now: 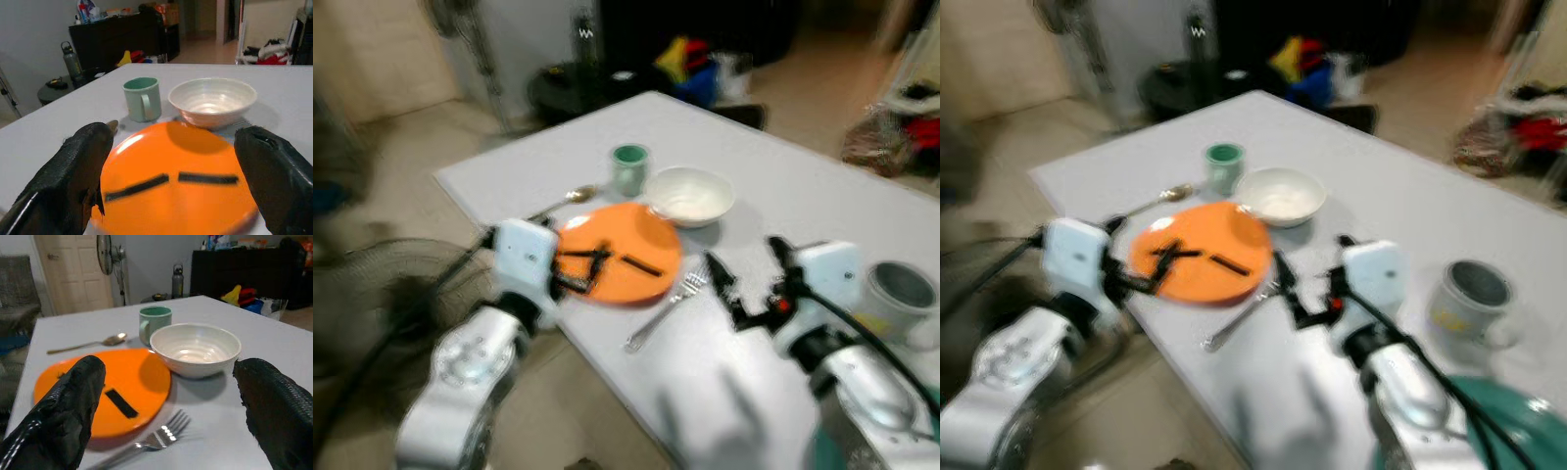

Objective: Setting the table

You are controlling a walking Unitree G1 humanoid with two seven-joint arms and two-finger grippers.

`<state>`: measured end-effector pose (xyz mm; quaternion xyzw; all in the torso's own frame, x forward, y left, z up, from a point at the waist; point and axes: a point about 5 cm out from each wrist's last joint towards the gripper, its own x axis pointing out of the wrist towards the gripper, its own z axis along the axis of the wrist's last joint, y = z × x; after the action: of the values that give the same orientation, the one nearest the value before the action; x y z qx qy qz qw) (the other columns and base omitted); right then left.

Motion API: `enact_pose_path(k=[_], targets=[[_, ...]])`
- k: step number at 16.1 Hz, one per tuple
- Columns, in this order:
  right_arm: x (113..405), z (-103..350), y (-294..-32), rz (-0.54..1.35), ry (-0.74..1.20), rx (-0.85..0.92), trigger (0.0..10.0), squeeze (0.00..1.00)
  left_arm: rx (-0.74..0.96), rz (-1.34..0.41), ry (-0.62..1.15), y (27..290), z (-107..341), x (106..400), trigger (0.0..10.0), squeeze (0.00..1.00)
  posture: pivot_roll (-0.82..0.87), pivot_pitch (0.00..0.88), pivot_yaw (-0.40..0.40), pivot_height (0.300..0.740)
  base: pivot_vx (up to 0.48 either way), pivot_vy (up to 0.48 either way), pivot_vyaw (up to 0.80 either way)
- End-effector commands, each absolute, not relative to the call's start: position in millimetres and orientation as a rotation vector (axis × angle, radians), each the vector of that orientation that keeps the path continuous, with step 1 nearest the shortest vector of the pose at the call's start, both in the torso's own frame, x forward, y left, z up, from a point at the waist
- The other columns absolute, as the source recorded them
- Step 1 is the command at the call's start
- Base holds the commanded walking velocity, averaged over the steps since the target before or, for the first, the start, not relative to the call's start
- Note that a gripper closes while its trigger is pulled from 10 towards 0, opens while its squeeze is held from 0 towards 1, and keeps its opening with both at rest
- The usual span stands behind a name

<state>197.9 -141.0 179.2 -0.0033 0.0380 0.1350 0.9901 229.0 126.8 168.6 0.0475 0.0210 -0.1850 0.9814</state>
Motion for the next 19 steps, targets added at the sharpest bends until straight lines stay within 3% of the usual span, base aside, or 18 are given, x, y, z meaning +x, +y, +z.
enact_pose_path(k=[1, 7, 8, 9, 11, 13, 14, 19], targets=[[197.4, 180.6, -139.8, 0.271, 0.069, 0.015, 10.0, 0.0, 0.109, -0.358, 0.034, 130.4, 172.6, 231.0, 10.0, 0.0, 0.05, 0.003, 0.054, 0.74, 0.0, 0.311, 0.0], [201.7, 176.8, -147.2, 0.241, 0.083, 0.008, 10.0, 0.0, 0.118, -0.337, 0.039, 134.4, 171.5, 232.9, 10.0, 0.0, 0.05, 0.009, 0.049, 0.74, 0.0, 0.314, 0.09], [202.6, 176.7, -148.4, 0.236, 0.083, 0.008, 10.0, 0.17, 0.119, -0.331, 0.041, 135.6, 171.3, 234.0, 10.0, 0.0, 0.05, 0.011, 0.047, 0.74, 0.0, 0.311, 0.8], [202.8, 176.9, -148.6, 0.235, 0.082, 0.006, 10.0, 0.27, 0.12, -0.329, 0.042, 136.4, 171.2, 234.1, 10.0, 0.0, 0.05, 0.012, 0.046, 0.74, 0.0, 0.311, 0.8], [203.7, 177.2, -149.4, 0.23, 0.079, 0.002, 10.0, 0.22, 0.121, -0.327, 0.042, 137.1, 171.6, 234.4, 10.0, 0.0, 0.06, 0.013, 0.046, 0.74, 0.0, 0.315, 0.8], [204.9, 176.6, -150.8, 0.21, 0.081, 0.022, 10.0, 0.04, 0.122, -0.322, 0.043, 138.4, 171.5, 235.2, 10.0, 0.0, 0.06, 0.013, 0.044, 0.74, 0.0, 0.313, 0.0], [205.3, 176.4, -150.9, 0.21, 0.082, 0.024, 10.0, 0.0, 0.122, -0.321, 0.044, 138.5, 171.3, 235.5, 10.0, 0.0, 0.06, 0.014, 0.044, 0.74, 0.0, 0.311, 0.0], [205.8, 176.7, -149.9, 0.222, 0.08, 0.024, 10.0, 0.0, 0.12, -0.32, 0.045, 138.3, 171.6, 236.2, 10.0, 0.0, 0.06, 0.014, 0.043, 0.74, 0.0, 0.313, 0.0]])
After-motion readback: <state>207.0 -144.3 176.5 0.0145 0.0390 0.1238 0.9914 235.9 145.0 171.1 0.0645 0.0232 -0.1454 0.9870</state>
